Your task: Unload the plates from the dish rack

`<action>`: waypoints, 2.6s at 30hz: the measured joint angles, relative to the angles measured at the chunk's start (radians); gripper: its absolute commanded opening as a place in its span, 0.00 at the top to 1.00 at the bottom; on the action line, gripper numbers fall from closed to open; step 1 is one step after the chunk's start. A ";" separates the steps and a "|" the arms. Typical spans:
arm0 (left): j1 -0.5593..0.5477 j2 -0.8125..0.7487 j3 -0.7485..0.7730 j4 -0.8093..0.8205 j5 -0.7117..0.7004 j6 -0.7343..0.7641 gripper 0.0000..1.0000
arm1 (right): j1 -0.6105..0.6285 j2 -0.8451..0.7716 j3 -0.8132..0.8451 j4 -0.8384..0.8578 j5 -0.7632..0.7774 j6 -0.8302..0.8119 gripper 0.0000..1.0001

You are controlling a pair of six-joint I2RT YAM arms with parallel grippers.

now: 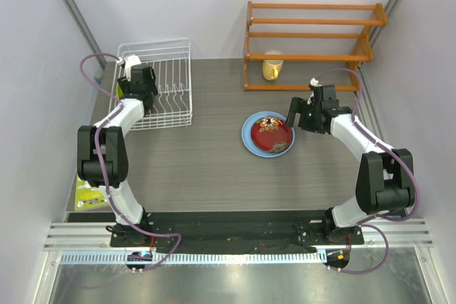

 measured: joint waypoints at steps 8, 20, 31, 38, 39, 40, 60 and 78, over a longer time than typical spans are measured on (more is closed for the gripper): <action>0.017 0.029 0.050 0.004 -0.005 0.008 0.97 | 0.000 0.028 0.000 0.000 -0.002 -0.007 0.05; 0.018 0.020 0.050 -0.032 -0.003 0.118 1.00 | 0.000 0.029 0.000 0.000 -0.001 -0.014 0.05; -0.077 -0.167 0.053 -0.037 -0.149 0.294 1.00 | 0.000 0.029 0.000 0.000 0.002 -0.014 0.05; -0.148 -0.295 0.043 -0.087 -0.127 0.261 1.00 | 0.000 -0.009 0.000 -0.003 -0.031 -0.004 0.07; -0.148 -0.319 0.035 -0.102 -0.104 0.230 1.00 | 0.001 -0.017 0.001 -0.003 -0.042 0.000 0.08; -0.148 -0.343 0.026 -0.117 -0.069 0.193 1.00 | 0.003 -0.026 0.003 -0.002 -0.059 0.006 0.08; -0.314 -0.353 -0.241 0.071 0.693 -0.426 1.00 | 0.184 -0.068 0.011 0.371 -0.354 0.269 0.09; -0.367 -0.316 -0.332 0.251 0.777 -0.550 0.26 | 0.196 0.064 -0.008 0.587 -0.487 0.404 0.99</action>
